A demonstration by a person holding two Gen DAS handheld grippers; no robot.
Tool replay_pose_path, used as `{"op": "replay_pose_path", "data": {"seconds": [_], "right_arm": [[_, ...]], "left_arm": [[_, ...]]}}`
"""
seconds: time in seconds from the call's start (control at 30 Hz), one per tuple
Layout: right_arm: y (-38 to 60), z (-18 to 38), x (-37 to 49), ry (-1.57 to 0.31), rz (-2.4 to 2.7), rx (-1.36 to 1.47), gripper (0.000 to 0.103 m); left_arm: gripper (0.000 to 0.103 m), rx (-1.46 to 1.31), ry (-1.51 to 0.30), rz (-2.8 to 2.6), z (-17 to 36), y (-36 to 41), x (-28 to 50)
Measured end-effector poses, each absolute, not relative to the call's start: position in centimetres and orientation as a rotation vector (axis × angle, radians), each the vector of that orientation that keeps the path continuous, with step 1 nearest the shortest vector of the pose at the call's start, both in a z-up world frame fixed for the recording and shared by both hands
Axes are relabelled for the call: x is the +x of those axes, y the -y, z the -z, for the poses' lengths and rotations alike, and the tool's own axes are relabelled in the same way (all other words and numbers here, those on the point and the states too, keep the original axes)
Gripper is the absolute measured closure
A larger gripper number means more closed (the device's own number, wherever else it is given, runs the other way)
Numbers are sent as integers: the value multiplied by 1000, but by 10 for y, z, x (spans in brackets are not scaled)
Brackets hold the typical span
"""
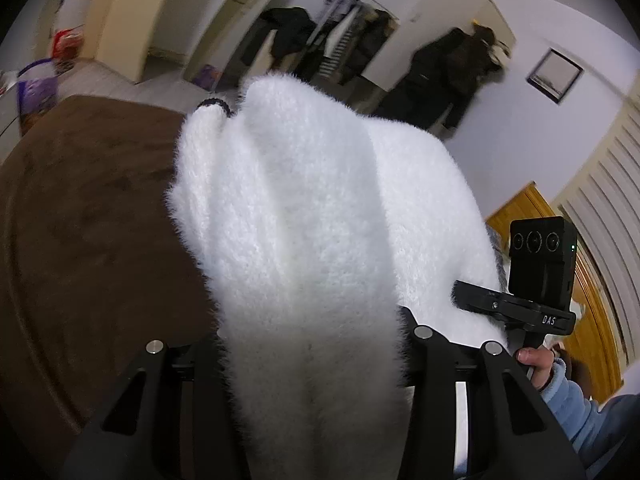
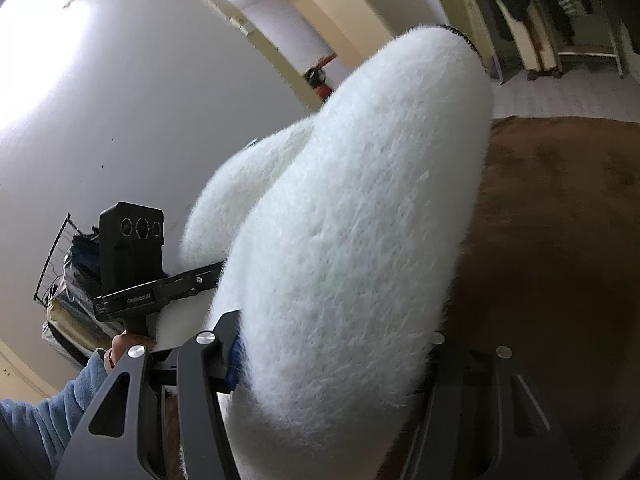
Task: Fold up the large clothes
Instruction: 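Carry the folded cardigan with both tools toward the green clothes stack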
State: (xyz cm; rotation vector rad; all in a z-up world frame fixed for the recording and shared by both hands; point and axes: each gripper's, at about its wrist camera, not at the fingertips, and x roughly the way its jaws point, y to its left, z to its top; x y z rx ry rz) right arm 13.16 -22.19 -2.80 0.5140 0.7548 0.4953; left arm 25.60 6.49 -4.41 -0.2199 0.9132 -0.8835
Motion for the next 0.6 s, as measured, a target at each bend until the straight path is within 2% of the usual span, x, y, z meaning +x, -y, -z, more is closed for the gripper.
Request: {"op": "replay_pose_path", "data": {"seconds": [0.27,0.6], "right_arm": [[318,-9,65,-681,-339,548,47],[477,-34,-62,-610,5,611,47]], "left_arm": [[58,-119,-885,1054,15,39,249],[58,-22,-905,1370,10,246,208]]}}
